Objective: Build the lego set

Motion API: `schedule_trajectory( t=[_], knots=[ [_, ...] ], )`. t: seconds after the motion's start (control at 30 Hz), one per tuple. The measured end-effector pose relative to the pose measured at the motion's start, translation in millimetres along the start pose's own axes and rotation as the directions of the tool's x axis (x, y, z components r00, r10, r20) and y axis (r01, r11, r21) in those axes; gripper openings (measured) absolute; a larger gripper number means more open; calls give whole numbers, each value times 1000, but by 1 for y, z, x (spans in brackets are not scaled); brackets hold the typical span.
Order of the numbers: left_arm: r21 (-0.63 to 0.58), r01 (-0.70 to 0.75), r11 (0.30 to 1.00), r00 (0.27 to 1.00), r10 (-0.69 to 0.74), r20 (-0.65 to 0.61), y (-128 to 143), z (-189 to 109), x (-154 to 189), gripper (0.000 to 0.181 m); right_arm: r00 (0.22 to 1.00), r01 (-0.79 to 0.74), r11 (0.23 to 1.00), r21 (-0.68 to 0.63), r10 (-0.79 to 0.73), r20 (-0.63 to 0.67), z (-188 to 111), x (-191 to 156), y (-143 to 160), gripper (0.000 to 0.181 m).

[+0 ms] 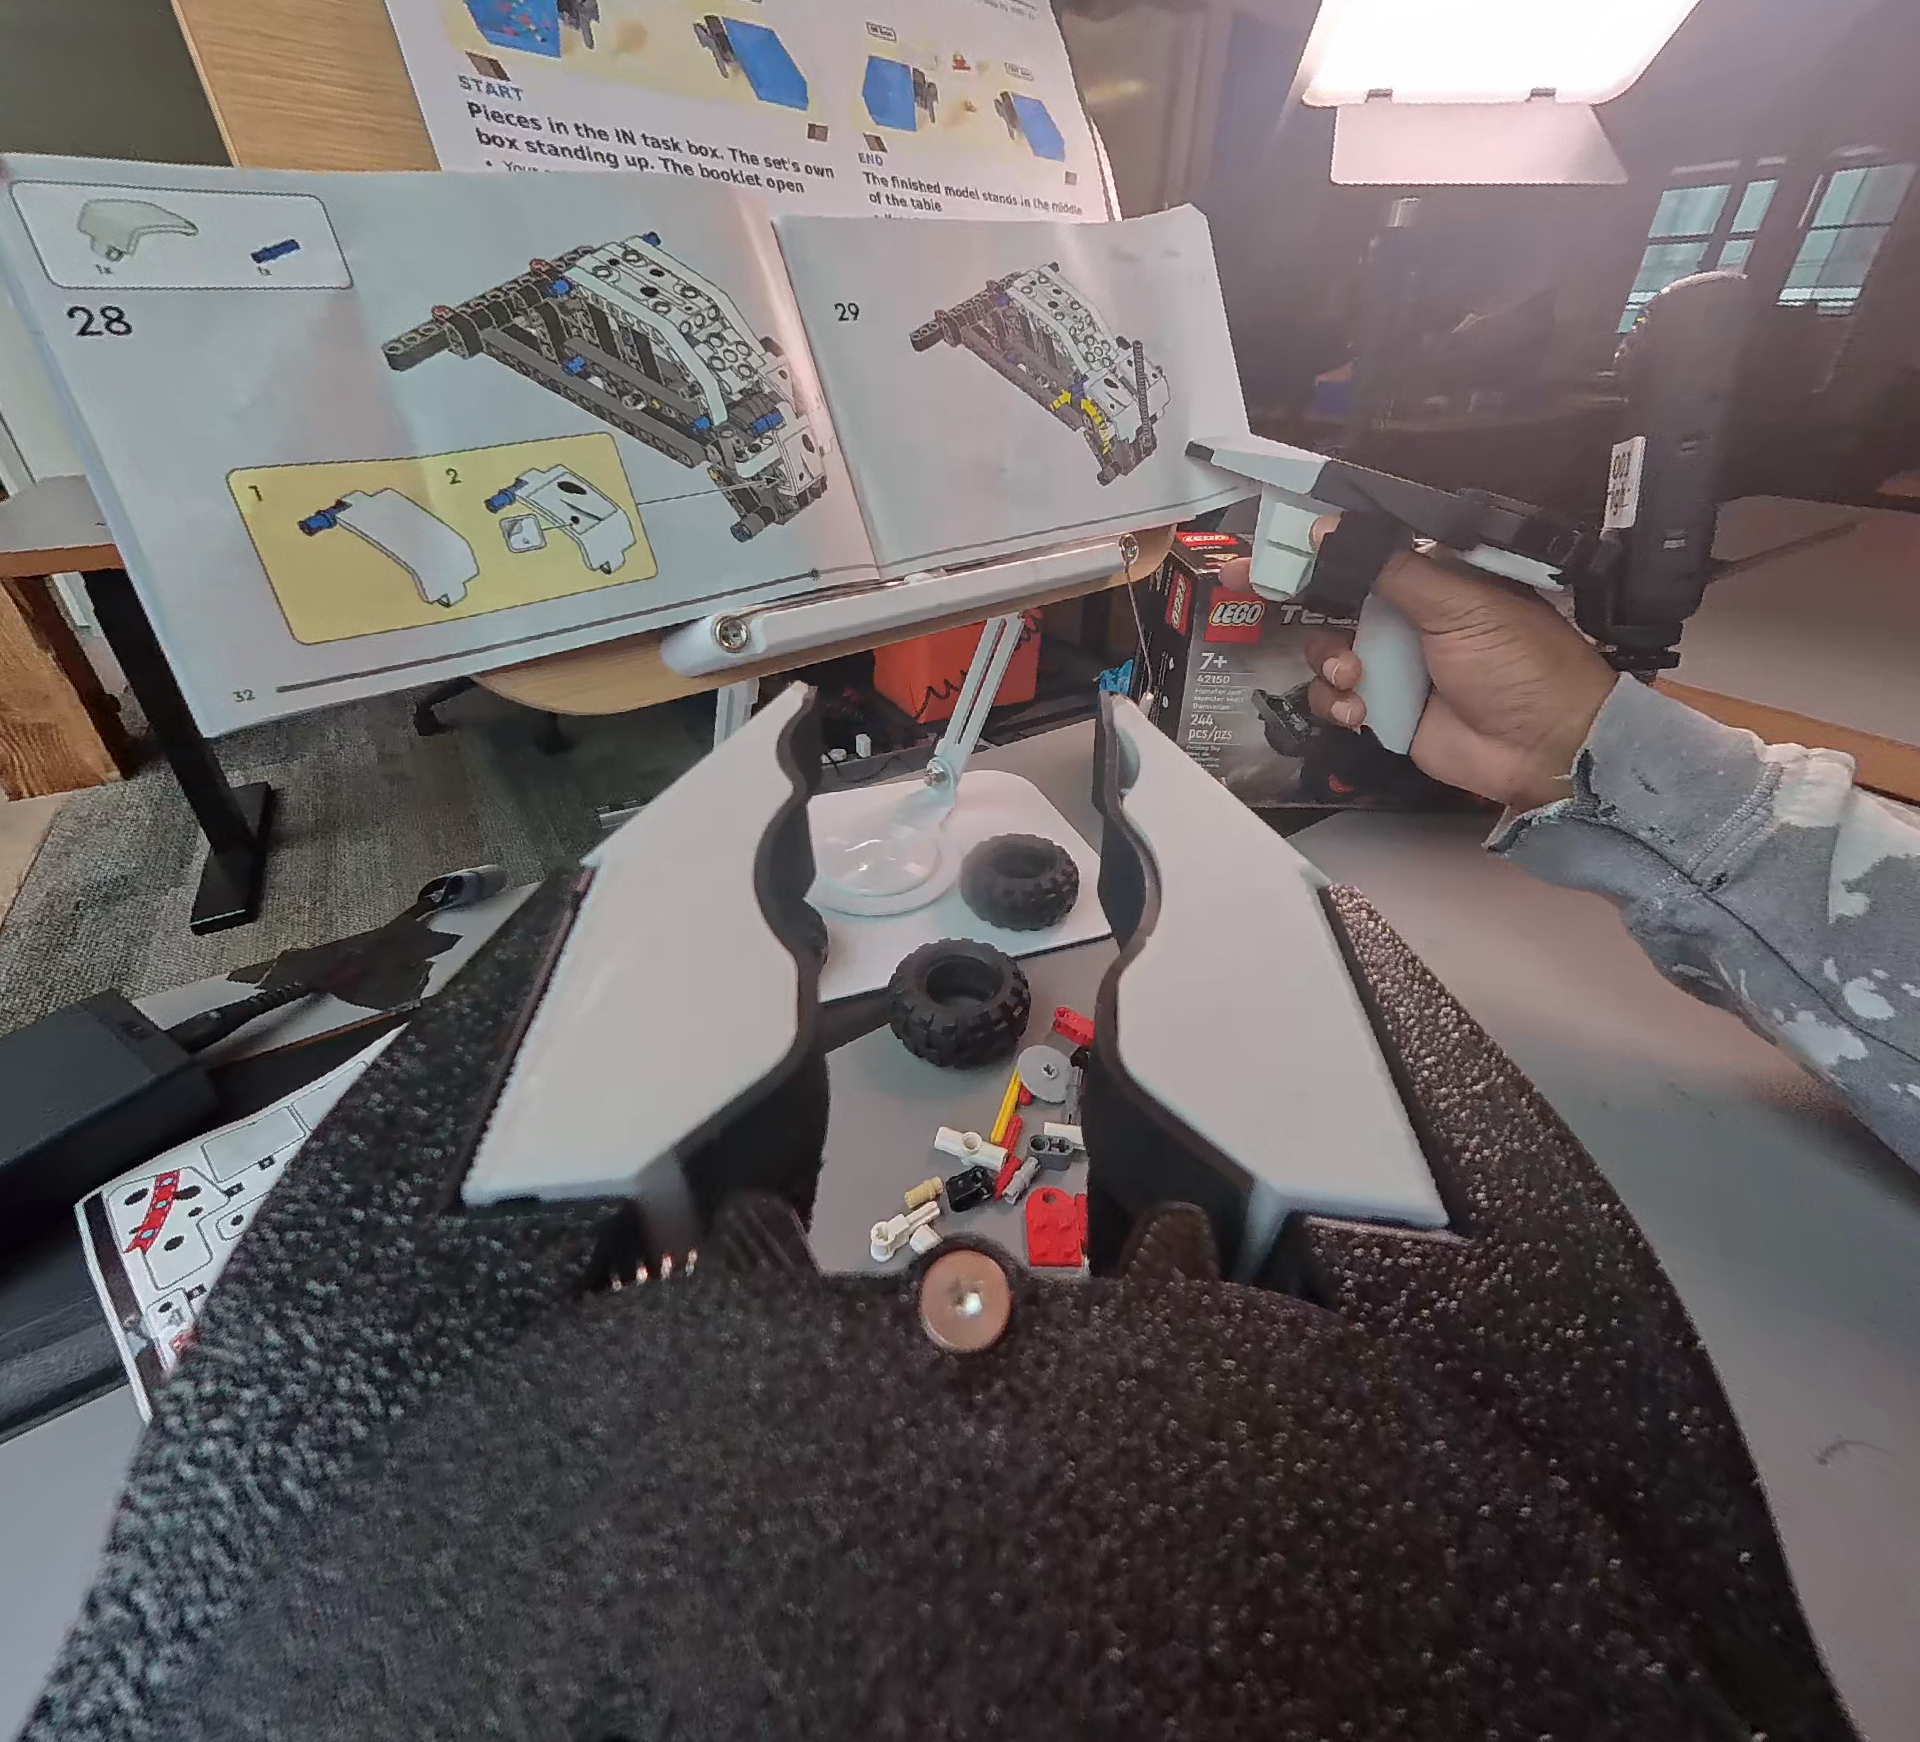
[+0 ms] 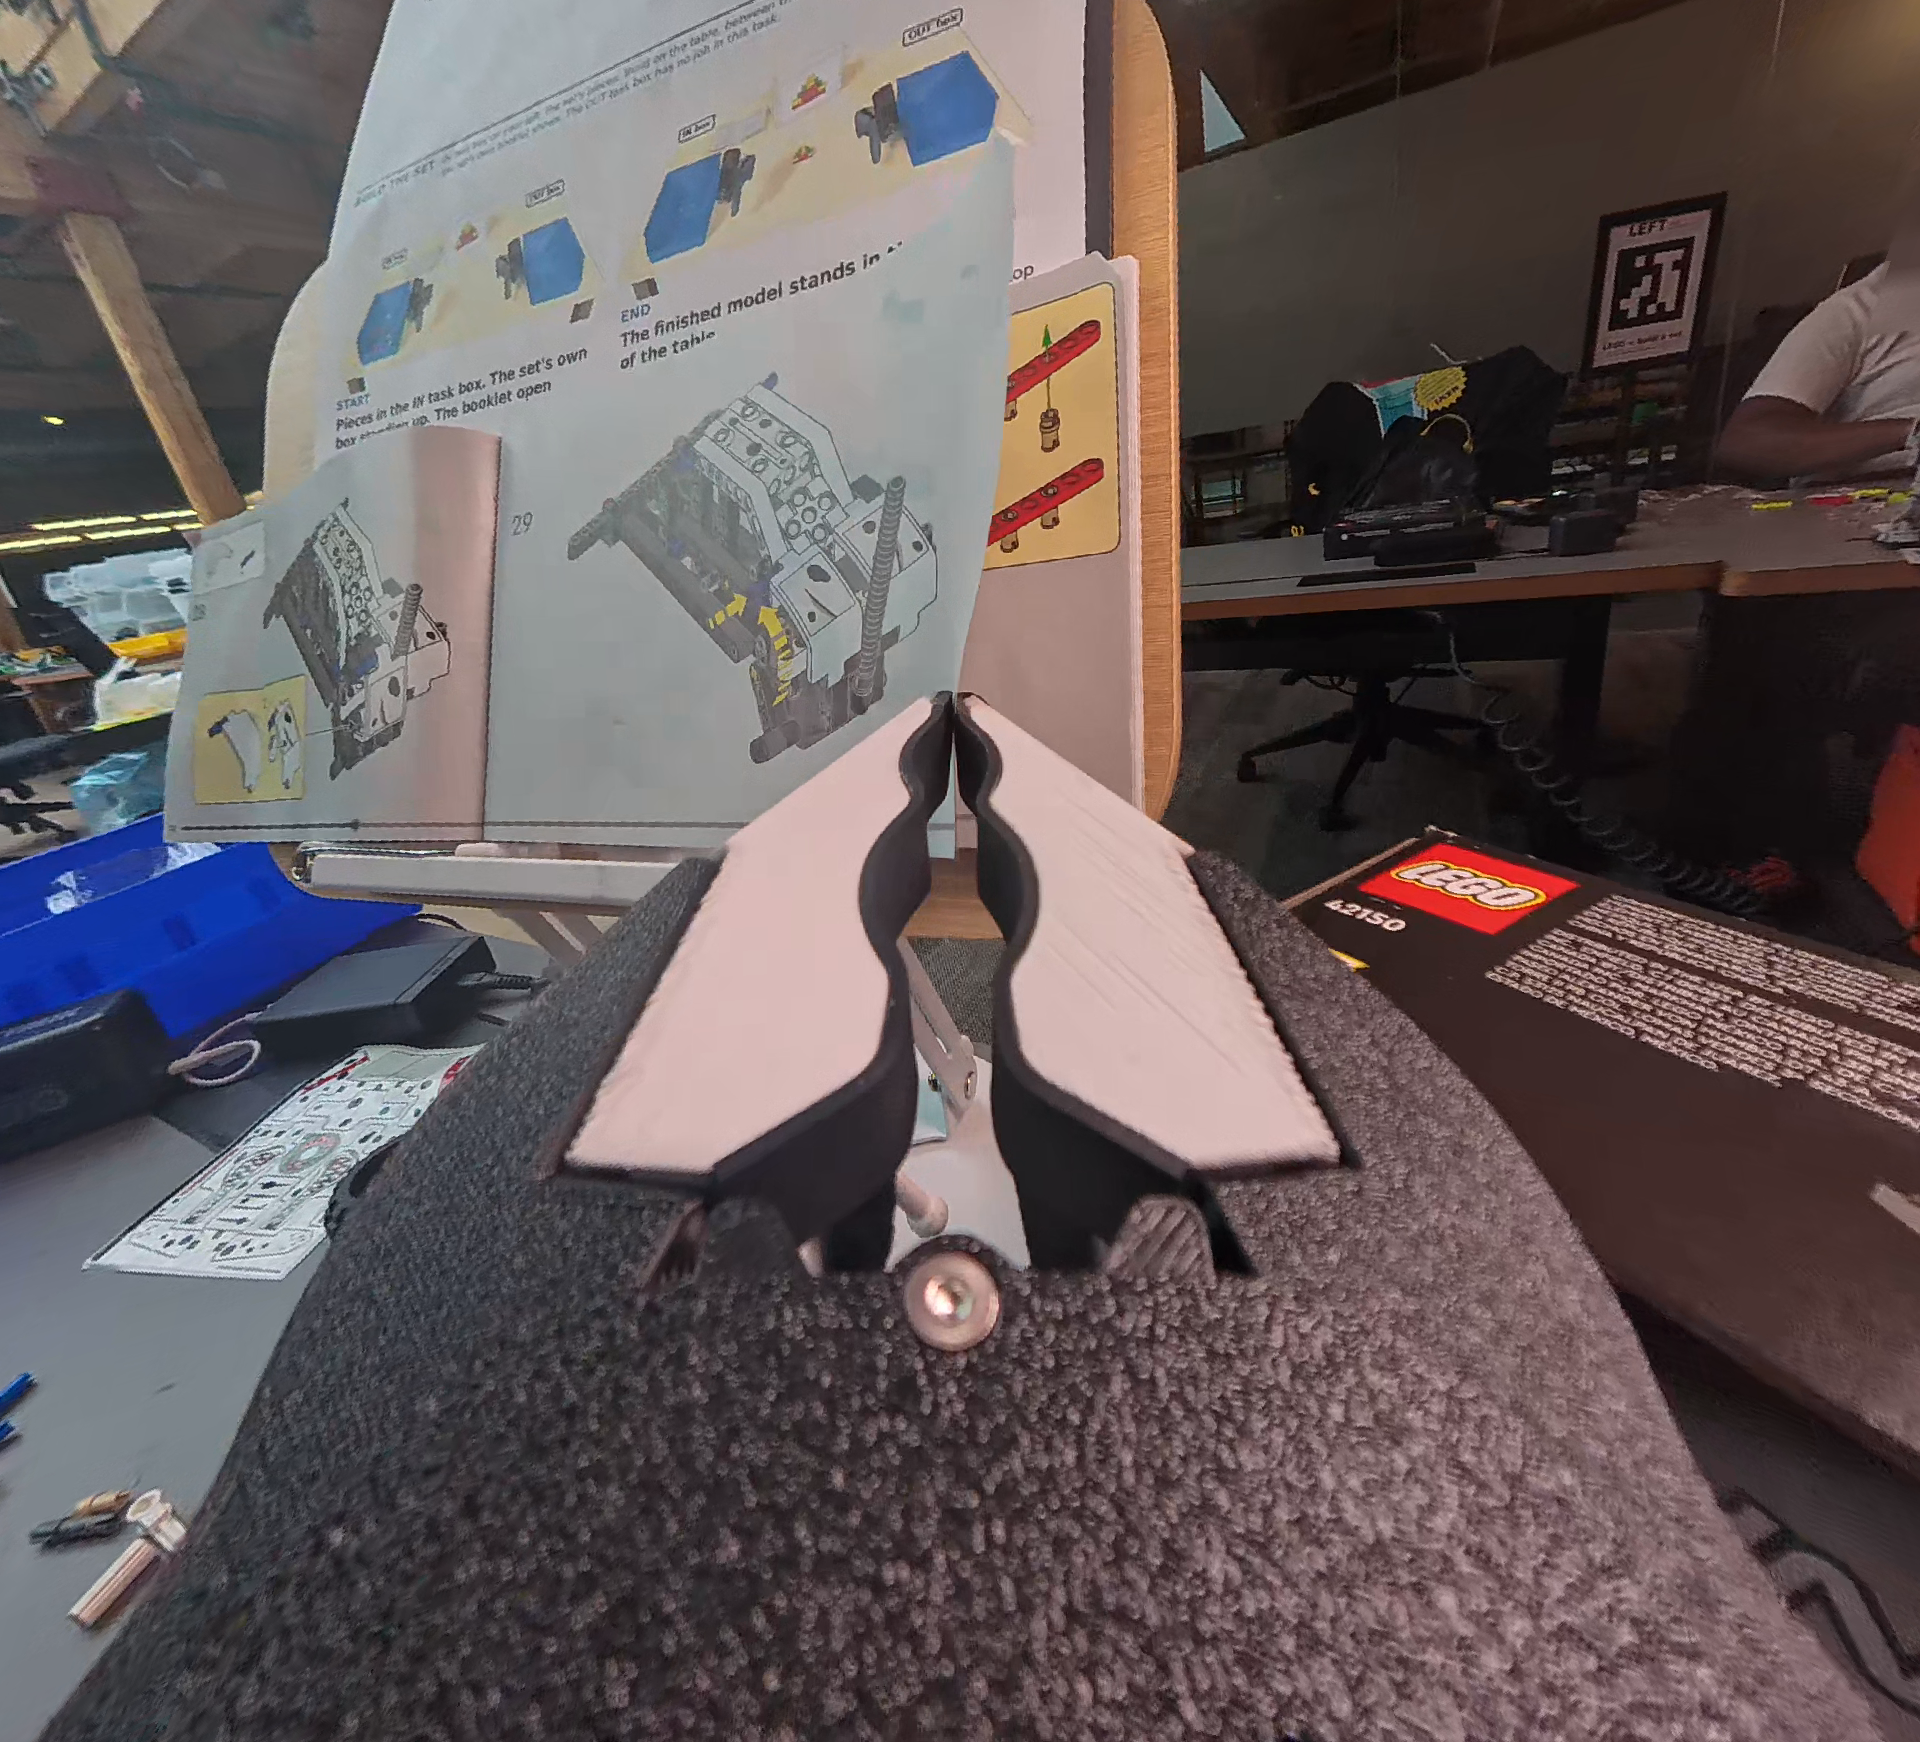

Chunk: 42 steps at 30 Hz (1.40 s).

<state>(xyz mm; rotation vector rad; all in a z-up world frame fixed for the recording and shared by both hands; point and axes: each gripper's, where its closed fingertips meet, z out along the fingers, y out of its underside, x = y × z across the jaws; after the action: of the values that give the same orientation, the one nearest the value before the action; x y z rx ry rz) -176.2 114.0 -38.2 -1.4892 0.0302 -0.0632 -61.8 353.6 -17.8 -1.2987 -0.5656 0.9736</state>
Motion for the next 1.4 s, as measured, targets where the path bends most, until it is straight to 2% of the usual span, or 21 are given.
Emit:
schedule_trajectory(
  t=[0.57,1.4],
  knots=[
    [-34,-10,999,1000,10,-12,17,5,9,51,1000,9,1000,-16,-8,16,6,2,5,0],
    [-34,-22,999,1000,21,-19,18,8,15,52,999,-10,1000,-19,11,40,8,-4,8,0]
  ],
)
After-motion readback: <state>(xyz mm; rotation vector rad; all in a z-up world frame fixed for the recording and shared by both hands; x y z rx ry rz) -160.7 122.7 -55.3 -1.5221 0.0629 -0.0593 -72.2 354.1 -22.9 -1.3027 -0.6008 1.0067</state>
